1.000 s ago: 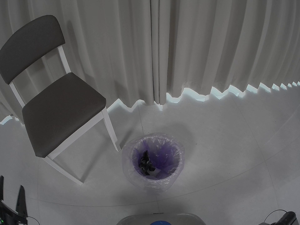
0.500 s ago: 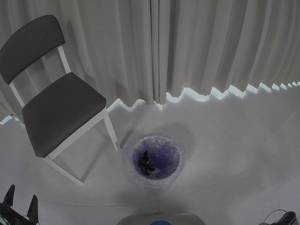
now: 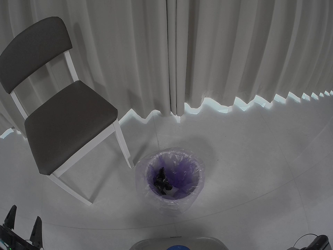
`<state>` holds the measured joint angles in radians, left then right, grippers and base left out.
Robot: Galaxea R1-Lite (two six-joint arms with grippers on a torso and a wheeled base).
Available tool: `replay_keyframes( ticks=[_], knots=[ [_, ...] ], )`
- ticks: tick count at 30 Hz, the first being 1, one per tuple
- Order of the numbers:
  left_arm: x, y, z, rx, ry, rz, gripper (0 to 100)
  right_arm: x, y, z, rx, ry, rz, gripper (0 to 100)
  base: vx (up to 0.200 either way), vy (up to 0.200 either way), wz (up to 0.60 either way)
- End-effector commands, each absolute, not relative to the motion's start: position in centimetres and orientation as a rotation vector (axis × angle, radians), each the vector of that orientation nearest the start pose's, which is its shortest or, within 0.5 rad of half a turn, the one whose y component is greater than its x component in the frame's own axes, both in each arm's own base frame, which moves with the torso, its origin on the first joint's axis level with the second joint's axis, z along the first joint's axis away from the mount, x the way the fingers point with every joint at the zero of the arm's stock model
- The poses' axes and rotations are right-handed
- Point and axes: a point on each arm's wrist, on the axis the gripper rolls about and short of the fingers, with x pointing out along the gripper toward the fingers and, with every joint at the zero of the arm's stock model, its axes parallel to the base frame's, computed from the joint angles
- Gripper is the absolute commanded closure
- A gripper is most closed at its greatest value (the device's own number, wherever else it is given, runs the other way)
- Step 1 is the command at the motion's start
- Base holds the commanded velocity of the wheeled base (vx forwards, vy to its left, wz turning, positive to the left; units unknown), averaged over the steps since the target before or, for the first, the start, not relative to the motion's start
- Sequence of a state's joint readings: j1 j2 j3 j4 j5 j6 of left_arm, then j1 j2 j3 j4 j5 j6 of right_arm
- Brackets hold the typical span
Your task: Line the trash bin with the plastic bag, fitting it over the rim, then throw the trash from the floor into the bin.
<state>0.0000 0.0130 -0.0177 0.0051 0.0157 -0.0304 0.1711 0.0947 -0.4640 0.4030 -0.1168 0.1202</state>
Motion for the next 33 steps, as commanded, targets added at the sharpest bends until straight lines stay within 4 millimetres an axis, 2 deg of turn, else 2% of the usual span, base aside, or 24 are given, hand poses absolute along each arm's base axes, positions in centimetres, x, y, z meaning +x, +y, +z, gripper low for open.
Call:
replay_keyframes(
  ticks=[1,4,7,14,15,18,26,33],
  knots=[
    [-2.3,0.0,7.5,-0.031,0.003,0.015,0,-5.1,-0.9,14.8,0.112,0.057,-0.013,0,0.000,0.000,0.00],
    [-2.3,0.0,7.6,-0.029,0.003,0.015,0,-5.1,-0.5,14.4,0.112,0.035,-0.079,0,0.000,0.000,0.00],
    [-2.3,0.0,7.5,-0.032,0.003,0.017,0,-5.3,-0.1,13.3,0.090,0.021,-0.081,0,0.000,0.000,0.00],
    [-2.3,0.0,7.5,-0.035,0.003,0.017,0,-4.6,-0.1,12.3,0.091,-0.004,-0.058,0,0.000,0.000,0.00],
    [-2.3,0.0,7.5,-0.032,0.003,0.017,0,-3.6,0.0,10.0,0.086,0.010,0.021,0,0.000,0.000,0.00],
    [-2.3,0.0,7.5,-0.035,0.003,0.017,0,-2.5,0.0,8.2,0.090,-0.011,0.025,0,0.000,0.000,0.00],
    [-2.3,0.0,7.5,-0.035,0.003,0.017,0,-2.3,0.1,8.4,0.100,-0.071,0.074,0,0.000,0.000,0.00],
    [-2.3,0.0,7.5,-0.037,0.003,0.017,0,-2.4,0.5,8.4,0.088,-0.062,0.233,0,0.000,0.000,0.00]
  ],
)
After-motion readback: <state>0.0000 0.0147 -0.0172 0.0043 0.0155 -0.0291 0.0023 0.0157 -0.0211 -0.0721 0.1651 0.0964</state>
